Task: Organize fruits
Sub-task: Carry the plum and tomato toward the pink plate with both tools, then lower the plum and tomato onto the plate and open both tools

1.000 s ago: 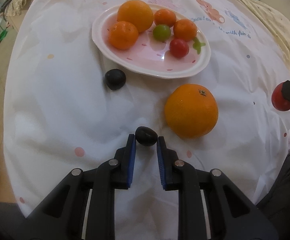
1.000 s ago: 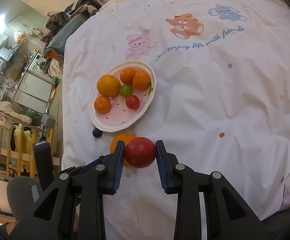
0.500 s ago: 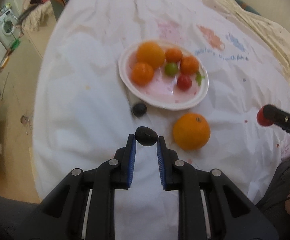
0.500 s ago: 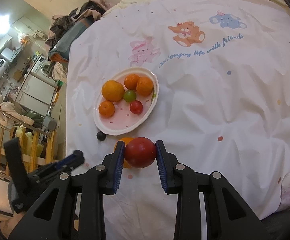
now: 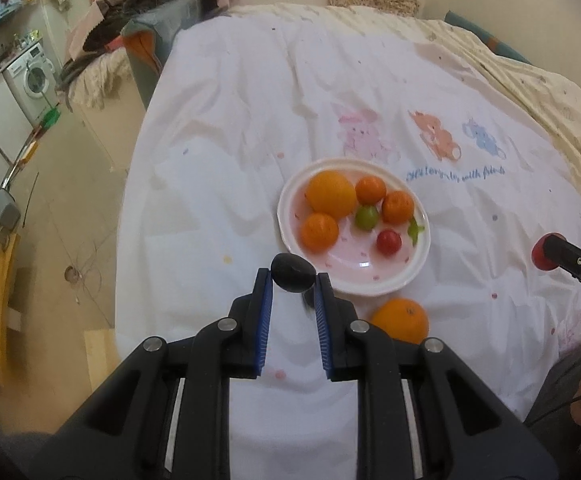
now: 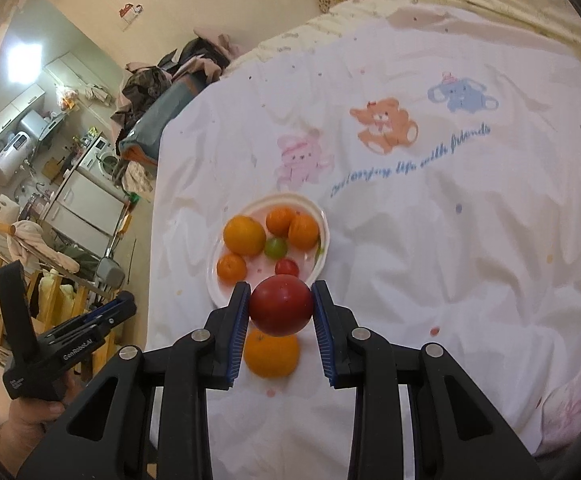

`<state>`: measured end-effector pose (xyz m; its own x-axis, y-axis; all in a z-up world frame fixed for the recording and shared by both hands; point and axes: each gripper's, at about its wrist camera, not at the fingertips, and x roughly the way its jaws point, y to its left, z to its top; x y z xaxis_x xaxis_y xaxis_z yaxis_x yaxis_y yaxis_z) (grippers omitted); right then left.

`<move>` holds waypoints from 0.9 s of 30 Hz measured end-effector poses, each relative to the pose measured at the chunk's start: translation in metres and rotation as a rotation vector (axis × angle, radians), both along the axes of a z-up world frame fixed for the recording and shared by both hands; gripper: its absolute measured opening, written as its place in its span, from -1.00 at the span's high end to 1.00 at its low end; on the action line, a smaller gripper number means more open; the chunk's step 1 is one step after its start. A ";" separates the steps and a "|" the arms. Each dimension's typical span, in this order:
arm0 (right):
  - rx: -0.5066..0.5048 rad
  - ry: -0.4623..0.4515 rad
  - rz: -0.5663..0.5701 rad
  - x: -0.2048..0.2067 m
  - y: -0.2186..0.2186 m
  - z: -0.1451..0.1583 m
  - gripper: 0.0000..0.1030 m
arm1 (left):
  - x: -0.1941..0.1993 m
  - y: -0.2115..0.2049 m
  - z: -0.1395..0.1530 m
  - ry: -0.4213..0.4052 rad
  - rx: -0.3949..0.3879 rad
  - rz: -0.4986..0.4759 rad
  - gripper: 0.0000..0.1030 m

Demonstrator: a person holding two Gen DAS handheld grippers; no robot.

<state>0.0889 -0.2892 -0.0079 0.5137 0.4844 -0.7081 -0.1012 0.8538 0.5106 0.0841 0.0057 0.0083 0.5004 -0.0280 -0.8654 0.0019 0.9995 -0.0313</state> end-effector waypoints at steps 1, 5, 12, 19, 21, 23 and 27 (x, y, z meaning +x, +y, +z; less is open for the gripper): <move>-0.001 -0.004 0.000 0.002 -0.001 0.001 0.36 | 0.003 0.000 0.001 -0.003 0.001 0.001 0.66; -0.009 -0.010 -0.002 0.016 -0.002 0.001 0.36 | 0.017 -0.002 0.001 -0.004 0.011 -0.003 0.66; -0.041 0.025 0.013 0.037 0.005 -0.011 0.36 | 0.036 -0.009 -0.009 0.014 0.005 -0.006 0.66; -0.086 0.053 0.060 0.059 0.022 -0.026 0.36 | 0.057 -0.022 -0.029 0.056 -0.005 -0.027 0.66; -0.101 0.065 0.068 0.068 0.026 -0.031 0.36 | 0.064 -0.030 -0.038 0.074 -0.001 -0.039 0.66; -0.102 0.079 0.070 0.074 0.027 -0.037 0.36 | 0.070 -0.036 -0.046 0.092 0.006 -0.047 0.66; -0.108 0.100 0.086 0.088 0.033 -0.047 0.36 | 0.079 -0.045 -0.060 0.114 -0.003 -0.059 0.65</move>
